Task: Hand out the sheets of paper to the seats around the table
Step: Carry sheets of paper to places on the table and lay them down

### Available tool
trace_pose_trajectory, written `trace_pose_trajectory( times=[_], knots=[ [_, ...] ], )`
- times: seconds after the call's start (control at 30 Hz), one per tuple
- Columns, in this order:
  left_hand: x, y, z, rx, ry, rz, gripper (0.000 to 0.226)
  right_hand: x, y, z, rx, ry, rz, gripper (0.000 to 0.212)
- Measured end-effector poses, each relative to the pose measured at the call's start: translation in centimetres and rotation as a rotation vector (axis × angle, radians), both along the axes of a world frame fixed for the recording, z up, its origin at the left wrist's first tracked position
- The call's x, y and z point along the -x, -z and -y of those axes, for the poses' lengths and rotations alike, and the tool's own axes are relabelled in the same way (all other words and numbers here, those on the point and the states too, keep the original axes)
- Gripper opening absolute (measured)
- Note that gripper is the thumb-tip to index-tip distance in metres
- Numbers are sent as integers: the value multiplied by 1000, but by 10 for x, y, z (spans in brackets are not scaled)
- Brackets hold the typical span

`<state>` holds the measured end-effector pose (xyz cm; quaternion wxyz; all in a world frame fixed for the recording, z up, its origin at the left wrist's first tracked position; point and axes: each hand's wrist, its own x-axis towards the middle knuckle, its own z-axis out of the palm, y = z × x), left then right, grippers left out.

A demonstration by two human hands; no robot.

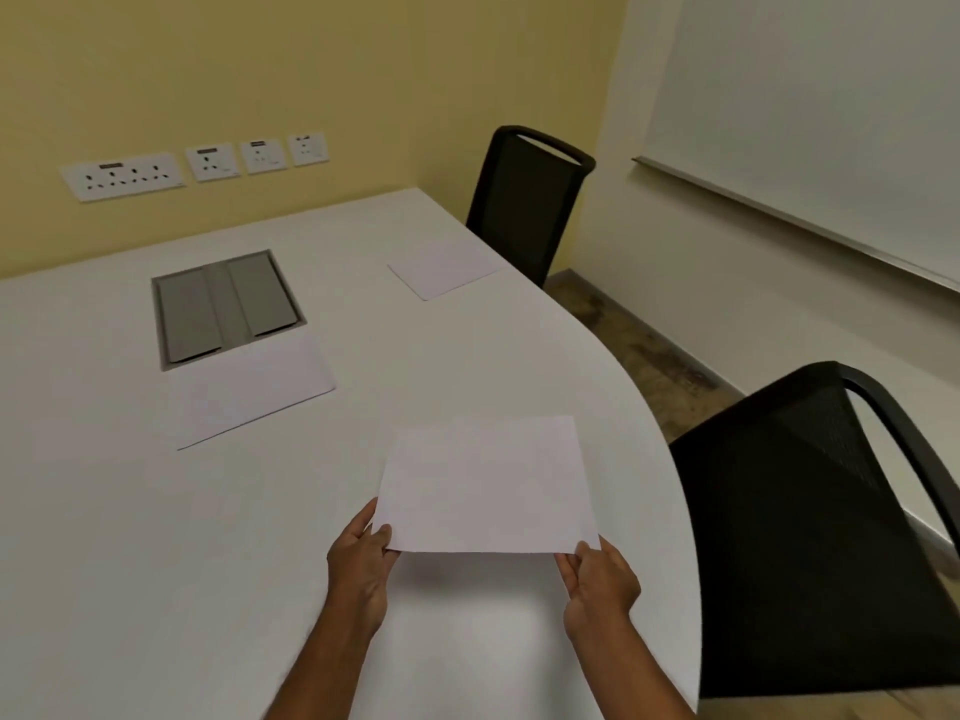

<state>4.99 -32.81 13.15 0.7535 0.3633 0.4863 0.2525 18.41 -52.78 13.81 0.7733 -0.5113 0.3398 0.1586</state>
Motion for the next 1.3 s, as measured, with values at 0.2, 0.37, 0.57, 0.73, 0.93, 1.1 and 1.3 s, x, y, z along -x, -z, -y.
trace_pose_trajectory(
  times=[0.2,0.37,0.57,0.73,0.93,1.1,1.3],
  knots=[
    [-39,20,47,11,58,-71,49,-34,25,50,65,37,2,39],
    [-69,38,73,-44,107,-145,50,-55,47,79,124,68,6,36],
    [-93,60,91,-149,139,-259,50,-72,73,96,254,58,27,38],
    [-102,75,98,-295,156,-366,48,-79,91,101,386,-27,82,35],
    [-105,88,104,-508,227,-458,47,-79,100,103,714,-239,230,39],
    [-105,96,108,-686,299,-507,48,-76,102,105,924,-370,315,47],
    [-103,100,112,-828,391,-533,49,-75,107,108,1124,-555,332,51]
  ],
)
